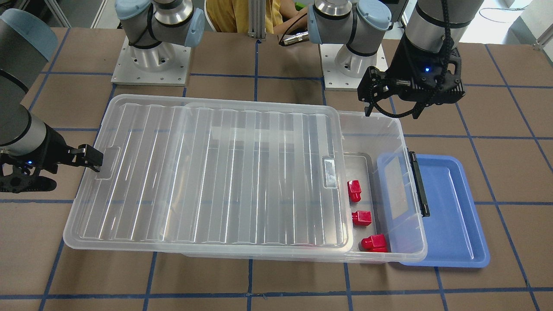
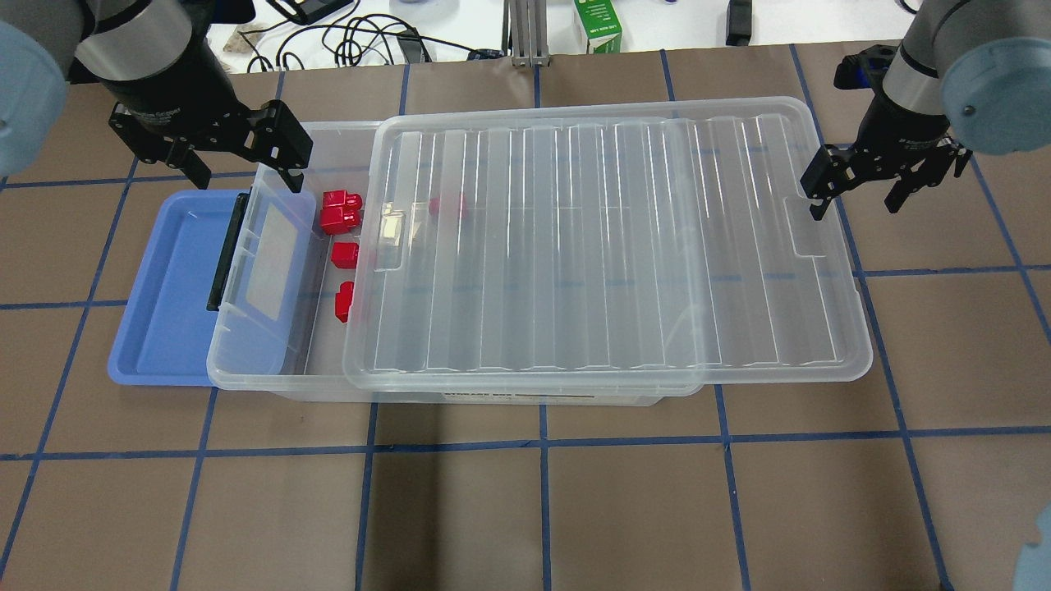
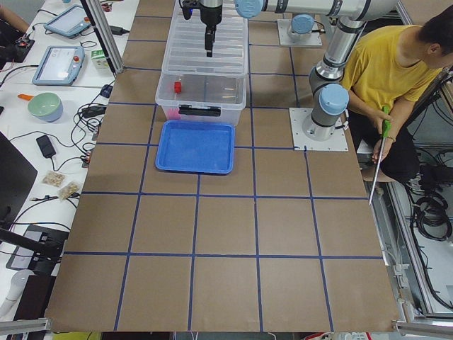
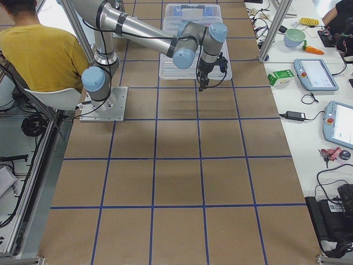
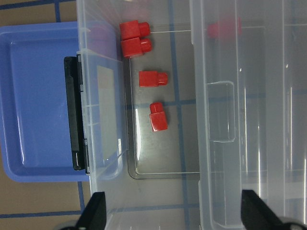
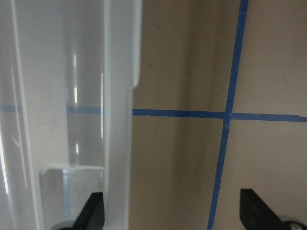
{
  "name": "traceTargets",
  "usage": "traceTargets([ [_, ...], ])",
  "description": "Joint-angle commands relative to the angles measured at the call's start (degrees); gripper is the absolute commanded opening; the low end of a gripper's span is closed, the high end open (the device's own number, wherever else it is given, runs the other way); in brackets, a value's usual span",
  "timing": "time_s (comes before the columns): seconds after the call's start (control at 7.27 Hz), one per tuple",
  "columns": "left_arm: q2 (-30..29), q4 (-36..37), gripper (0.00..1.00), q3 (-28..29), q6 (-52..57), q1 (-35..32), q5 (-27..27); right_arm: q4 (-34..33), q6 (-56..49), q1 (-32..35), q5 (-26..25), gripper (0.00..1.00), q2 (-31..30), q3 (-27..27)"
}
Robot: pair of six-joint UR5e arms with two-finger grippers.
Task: Place red block in blue tray from box
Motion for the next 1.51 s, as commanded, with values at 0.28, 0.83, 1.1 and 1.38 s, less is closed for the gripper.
traceTargets([
  [0.28,0.0,0.0,1.0,0.0,0.0,0.1,0.0,0.0,-3.7,-1.5,-0.5,1.0,0.0,0.0],
  [0.83,0.0,0.0,1.0,0.0,0.0,0.1,0.0,-0.1,-3.7,-1.6,-0.6,1.0,0.0,0.1],
  [1.1,0.0,0.0,1.0,0.0,0.0,0.1,0.0,-0.3,-5.0,-1.6,-0.6,1.0,0.0,0.1],
  [1.38,0.0,0.0,1.0,0.0,0.0,0.1,0.0,-0.4,-5.0,-2.3,-0.8,1.0,0.0,0.2],
])
